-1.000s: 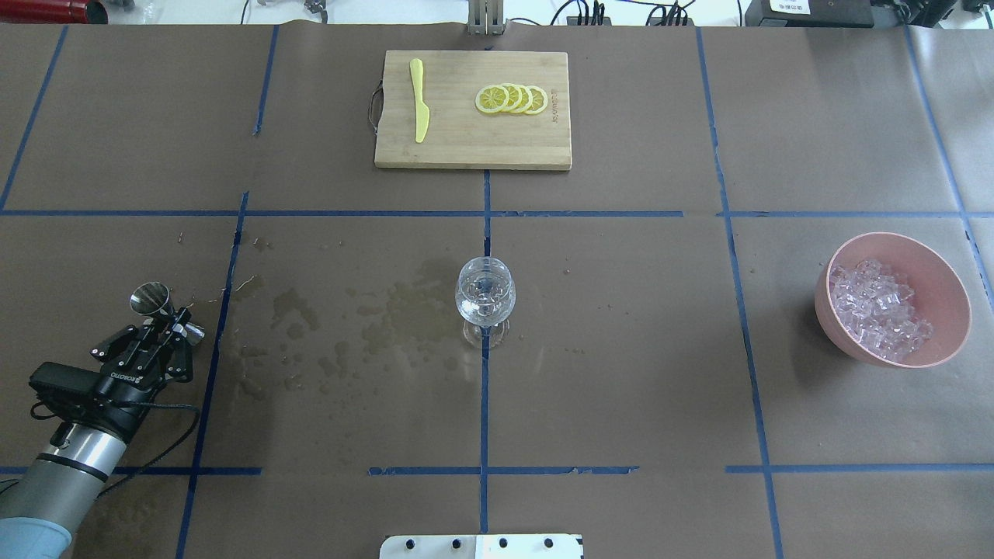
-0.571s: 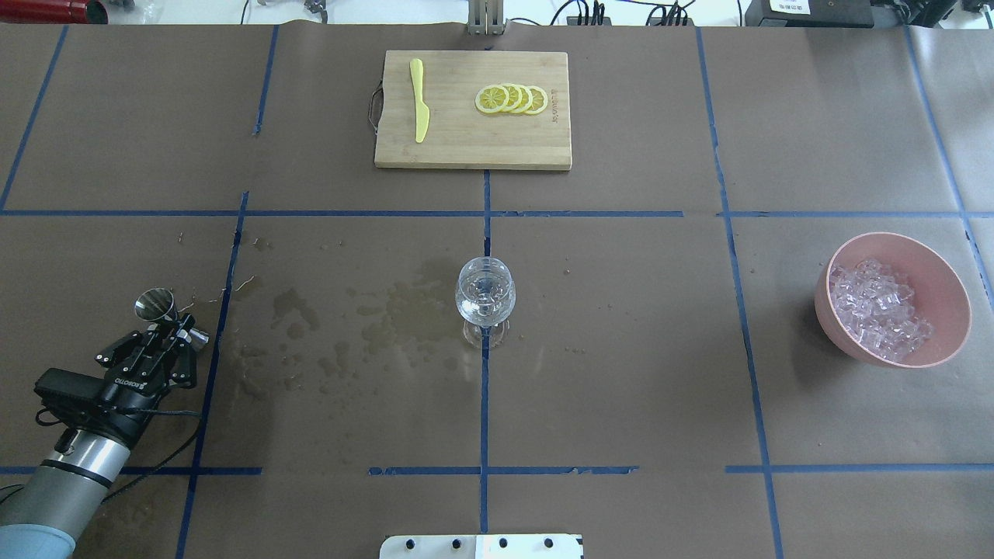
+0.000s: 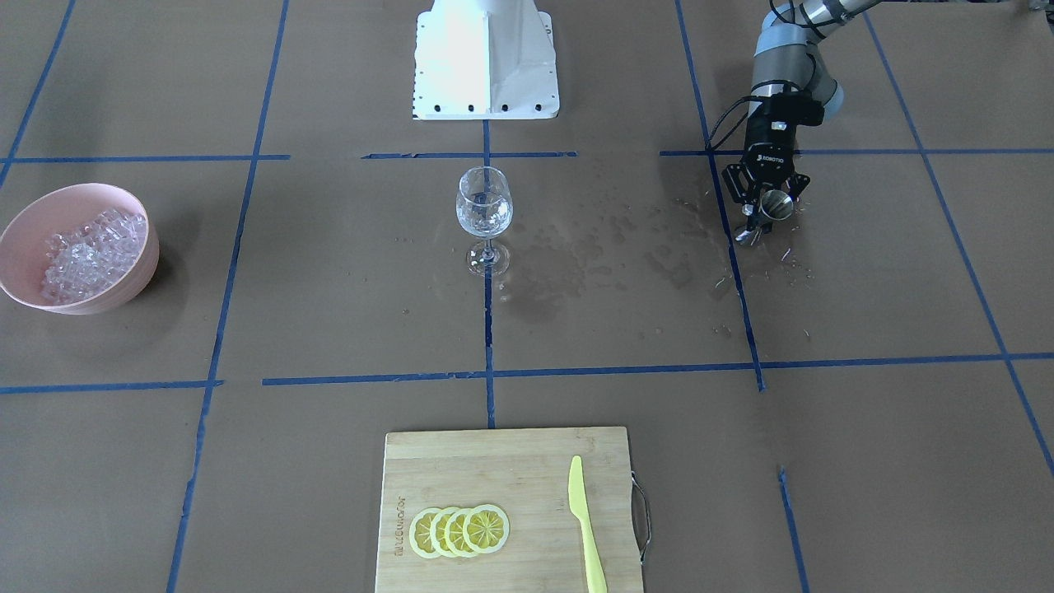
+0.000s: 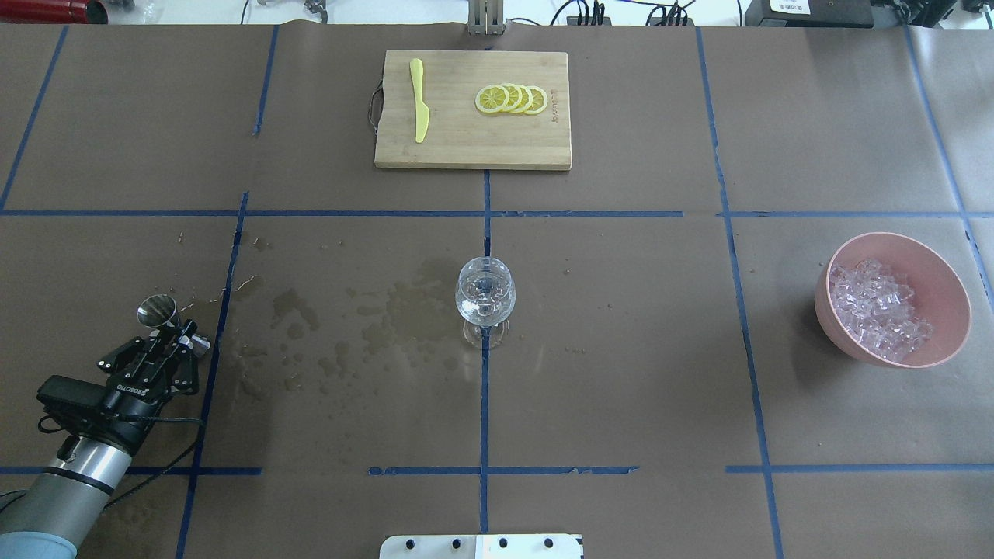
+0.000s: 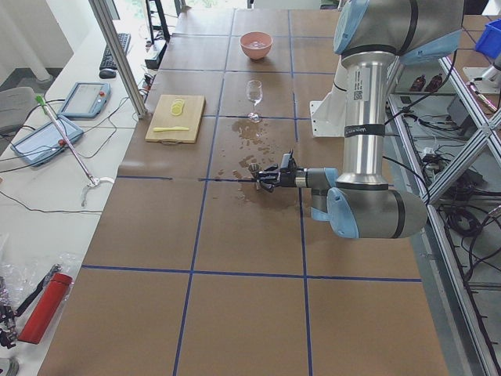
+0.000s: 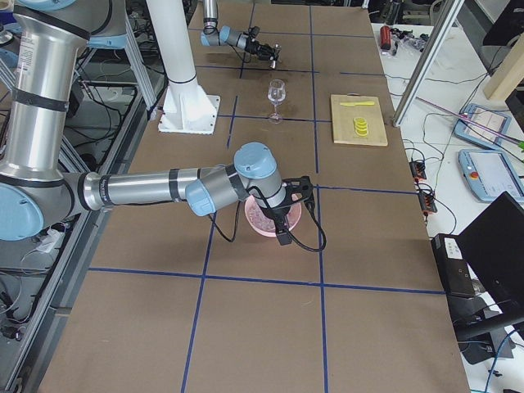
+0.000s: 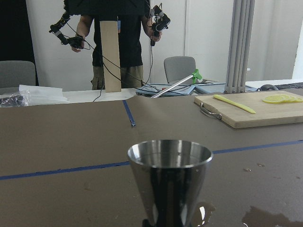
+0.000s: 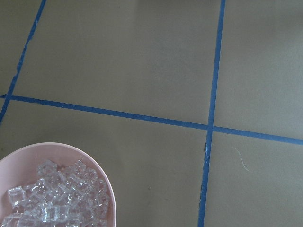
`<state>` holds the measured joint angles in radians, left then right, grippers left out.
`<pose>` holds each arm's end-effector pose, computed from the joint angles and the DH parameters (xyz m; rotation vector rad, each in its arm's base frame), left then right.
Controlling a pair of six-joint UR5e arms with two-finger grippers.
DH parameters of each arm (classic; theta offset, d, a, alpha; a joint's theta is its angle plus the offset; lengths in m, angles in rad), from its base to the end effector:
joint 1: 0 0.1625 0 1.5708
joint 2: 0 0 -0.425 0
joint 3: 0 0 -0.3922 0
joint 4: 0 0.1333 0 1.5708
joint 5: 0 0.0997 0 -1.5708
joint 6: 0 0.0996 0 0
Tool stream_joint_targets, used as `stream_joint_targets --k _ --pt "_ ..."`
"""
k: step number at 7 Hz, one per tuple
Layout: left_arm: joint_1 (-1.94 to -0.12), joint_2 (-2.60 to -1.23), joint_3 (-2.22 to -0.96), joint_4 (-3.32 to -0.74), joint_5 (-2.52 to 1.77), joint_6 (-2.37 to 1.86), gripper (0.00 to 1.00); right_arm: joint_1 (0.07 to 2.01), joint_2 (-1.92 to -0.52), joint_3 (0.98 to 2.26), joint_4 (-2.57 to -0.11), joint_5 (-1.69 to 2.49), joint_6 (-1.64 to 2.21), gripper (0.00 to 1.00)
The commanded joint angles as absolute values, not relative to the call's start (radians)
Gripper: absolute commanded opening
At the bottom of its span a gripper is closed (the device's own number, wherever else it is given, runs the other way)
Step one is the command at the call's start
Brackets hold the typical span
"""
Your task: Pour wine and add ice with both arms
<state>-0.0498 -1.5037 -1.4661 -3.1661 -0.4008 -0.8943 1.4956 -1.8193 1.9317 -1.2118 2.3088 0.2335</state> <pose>0.3993 -0.2452 0.5607 1.2957 0.7994 -0.3293 0.0355 -0.4113 0.5508 0.3325 -0.7835 -0.0253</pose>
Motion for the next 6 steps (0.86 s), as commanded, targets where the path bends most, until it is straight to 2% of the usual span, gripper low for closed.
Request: stream_joint_targets --k 1,2,3,4,5,6 --pt "-0.048 -1.505 -1.46 -3.166 -0.4 -0.894 0.32 1.496 -1.819 1.931 -1.212 2.309 0.233 1.0" --pt "-0.048 -1.505 -1.46 -3.166 -0.4 -0.894 0.35 1.496 -1.819 1.931 -1.212 2.309 0.235 1.0" --pt "-0.048 -1.505 -1.46 -3.166 -0.4 -0.894 0.46 1.496 -1.818 1.931 -1.212 2.309 0.235 1.0" --pt "-0.043 -1.506 -1.459 -3.166 -0.4 -0.894 0.53 1.496 -1.818 1.931 -1.212 2.309 0.235 1.0" --pt "-0.043 -1.506 -1.457 -3.166 -0.4 -0.894 0.55 1.496 -1.818 1.931 -1.212 2.309 0.233 1.0" --pt "-0.043 -1.506 -1.459 -3.166 -0.4 -0.894 0.68 1.496 -1.818 1.93 -1.212 2.309 0.233 1.0"
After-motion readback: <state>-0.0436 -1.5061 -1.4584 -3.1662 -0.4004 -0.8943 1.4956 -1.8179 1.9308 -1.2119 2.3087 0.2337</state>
